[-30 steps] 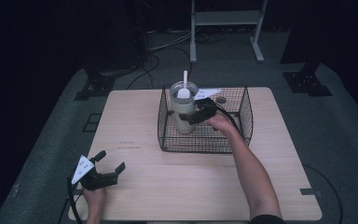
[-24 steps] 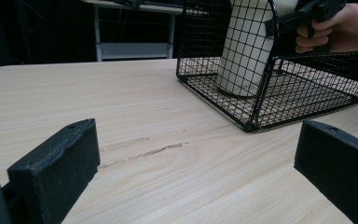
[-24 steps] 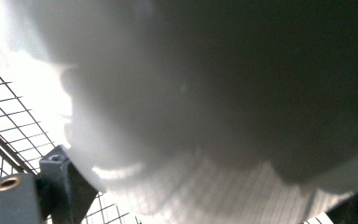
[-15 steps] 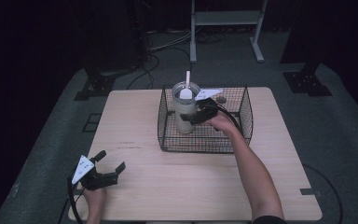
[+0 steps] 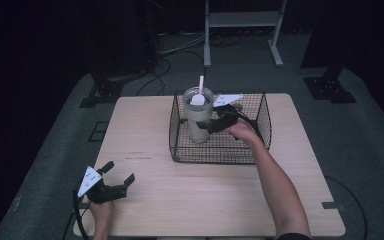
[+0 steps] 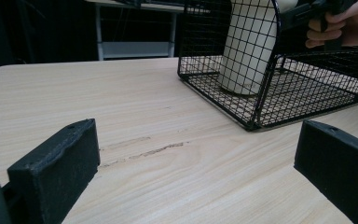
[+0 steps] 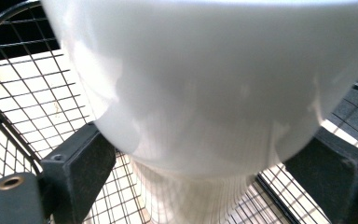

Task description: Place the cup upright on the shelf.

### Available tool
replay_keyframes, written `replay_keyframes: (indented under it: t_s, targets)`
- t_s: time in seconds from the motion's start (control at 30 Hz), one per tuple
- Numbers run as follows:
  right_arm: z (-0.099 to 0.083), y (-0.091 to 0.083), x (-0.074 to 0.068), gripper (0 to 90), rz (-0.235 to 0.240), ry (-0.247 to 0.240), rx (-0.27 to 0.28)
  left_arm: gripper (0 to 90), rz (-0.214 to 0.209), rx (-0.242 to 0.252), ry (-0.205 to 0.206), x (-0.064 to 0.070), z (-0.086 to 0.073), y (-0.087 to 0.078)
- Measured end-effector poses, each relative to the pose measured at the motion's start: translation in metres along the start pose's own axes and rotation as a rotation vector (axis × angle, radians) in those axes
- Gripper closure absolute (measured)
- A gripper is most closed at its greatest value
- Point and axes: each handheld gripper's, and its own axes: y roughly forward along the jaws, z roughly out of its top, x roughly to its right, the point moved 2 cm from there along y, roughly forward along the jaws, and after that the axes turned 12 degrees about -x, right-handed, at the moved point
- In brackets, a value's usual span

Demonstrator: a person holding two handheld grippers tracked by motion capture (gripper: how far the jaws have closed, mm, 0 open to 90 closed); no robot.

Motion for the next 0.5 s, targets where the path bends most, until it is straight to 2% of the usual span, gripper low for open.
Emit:
replay_keyframes:
  t_s: [0.4, 0.43, 0.5]
  targets:
    - [-0.004, -0.014, 0.000, 9.3, -0.007, 0.040, -0.019, 0.0, -0.001, 0.001, 0.005, 0.000, 0.000, 0.000]
    - [-0.005, -0.019, 0.001, 9.2, -0.014, 0.062, -0.029, 0.0, 0.000, 0.000, 0.006, 0.000, 0.000, 0.000]
    - [-0.006, -0.021, 0.002, 9.3, -0.016, 0.068, -0.029, 0.0, 0.000, -0.001, 0.007, 0.001, 0.000, 0.000]
